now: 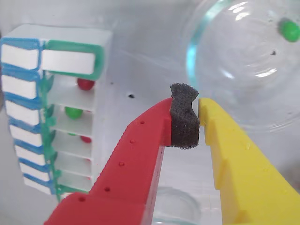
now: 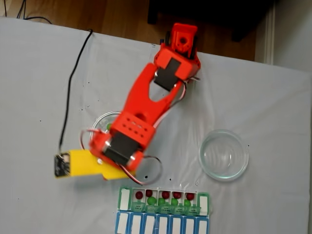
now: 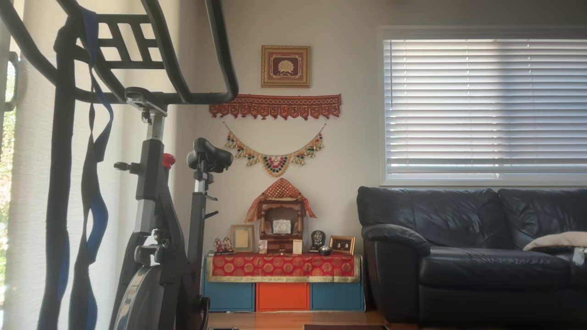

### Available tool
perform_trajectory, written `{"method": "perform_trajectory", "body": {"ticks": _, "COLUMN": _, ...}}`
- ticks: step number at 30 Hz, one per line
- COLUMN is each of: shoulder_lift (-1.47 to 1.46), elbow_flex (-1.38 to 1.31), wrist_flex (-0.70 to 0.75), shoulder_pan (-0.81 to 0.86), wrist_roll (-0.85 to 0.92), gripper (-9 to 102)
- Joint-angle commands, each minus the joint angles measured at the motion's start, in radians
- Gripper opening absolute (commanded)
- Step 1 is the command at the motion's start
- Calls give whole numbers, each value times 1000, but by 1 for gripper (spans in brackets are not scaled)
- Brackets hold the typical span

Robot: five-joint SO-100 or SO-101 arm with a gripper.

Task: Sort medicines into box.

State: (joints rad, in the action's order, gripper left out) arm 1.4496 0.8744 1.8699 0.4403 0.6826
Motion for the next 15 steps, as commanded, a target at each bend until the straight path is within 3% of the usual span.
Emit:
{"method": "perform_trajectory", "body": {"ticks": 1, "shoulder_lift": 187, "elbow_flex": 91, "wrist_flex": 37, "shoulder_pan": 69, "wrist_roll": 150, "gripper": 1}}
{"method": "perform_trajectory", "body": {"ticks": 6, "shoulder_lift": 279, "elbow_flex": 253, "wrist_flex": 11, "shoulder_pan": 141, "wrist_roll": 276, "gripper": 1}}
{"method": "perform_trajectory", "body": {"ticks": 15, "shoulder_lift": 379, "elbow_flex": 572, "wrist_flex": -209, "shoulder_pan": 147, "wrist_roll": 308, "gripper": 2}}
